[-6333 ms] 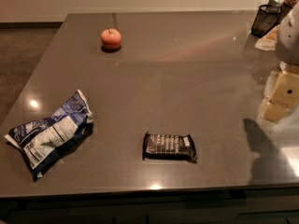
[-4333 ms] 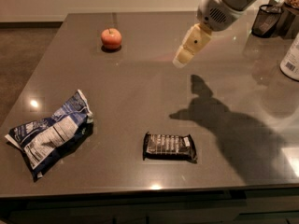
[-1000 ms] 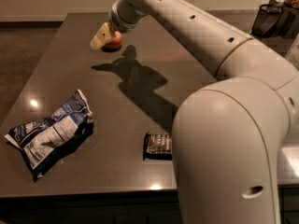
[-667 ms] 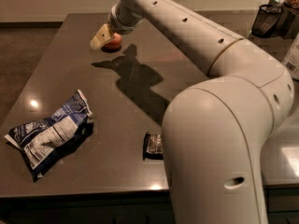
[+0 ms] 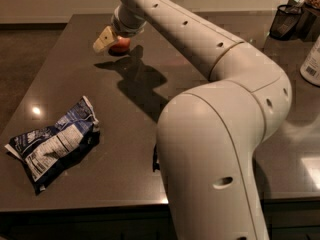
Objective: Pick apple
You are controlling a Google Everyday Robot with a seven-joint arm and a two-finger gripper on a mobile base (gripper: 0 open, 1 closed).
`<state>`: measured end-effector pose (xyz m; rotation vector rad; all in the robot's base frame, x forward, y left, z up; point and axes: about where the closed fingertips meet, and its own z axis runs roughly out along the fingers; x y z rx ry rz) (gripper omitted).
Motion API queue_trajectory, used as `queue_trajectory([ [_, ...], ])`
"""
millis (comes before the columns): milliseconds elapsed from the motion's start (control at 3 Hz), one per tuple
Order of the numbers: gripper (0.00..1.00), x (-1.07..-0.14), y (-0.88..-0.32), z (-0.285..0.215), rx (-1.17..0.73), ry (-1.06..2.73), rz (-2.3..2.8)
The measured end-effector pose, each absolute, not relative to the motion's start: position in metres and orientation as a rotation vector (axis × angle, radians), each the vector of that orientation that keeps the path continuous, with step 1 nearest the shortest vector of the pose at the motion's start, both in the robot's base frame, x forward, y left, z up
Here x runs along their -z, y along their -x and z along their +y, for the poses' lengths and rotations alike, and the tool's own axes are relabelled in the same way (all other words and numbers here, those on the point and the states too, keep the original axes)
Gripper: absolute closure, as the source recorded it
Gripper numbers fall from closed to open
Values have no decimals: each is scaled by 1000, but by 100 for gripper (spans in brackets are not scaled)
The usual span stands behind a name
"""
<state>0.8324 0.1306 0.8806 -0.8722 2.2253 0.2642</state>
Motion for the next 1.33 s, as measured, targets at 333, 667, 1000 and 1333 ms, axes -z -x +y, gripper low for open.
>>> queue_trajectory([
  [333,0,-873,-840,134,-254,866,2247],
  [667,17,-868,-847,138,-258,874,2254],
  [1000,41,-868,-850,134,-281,877,2256],
  [1333,63,-872,-848,126,-317,880,2258],
])
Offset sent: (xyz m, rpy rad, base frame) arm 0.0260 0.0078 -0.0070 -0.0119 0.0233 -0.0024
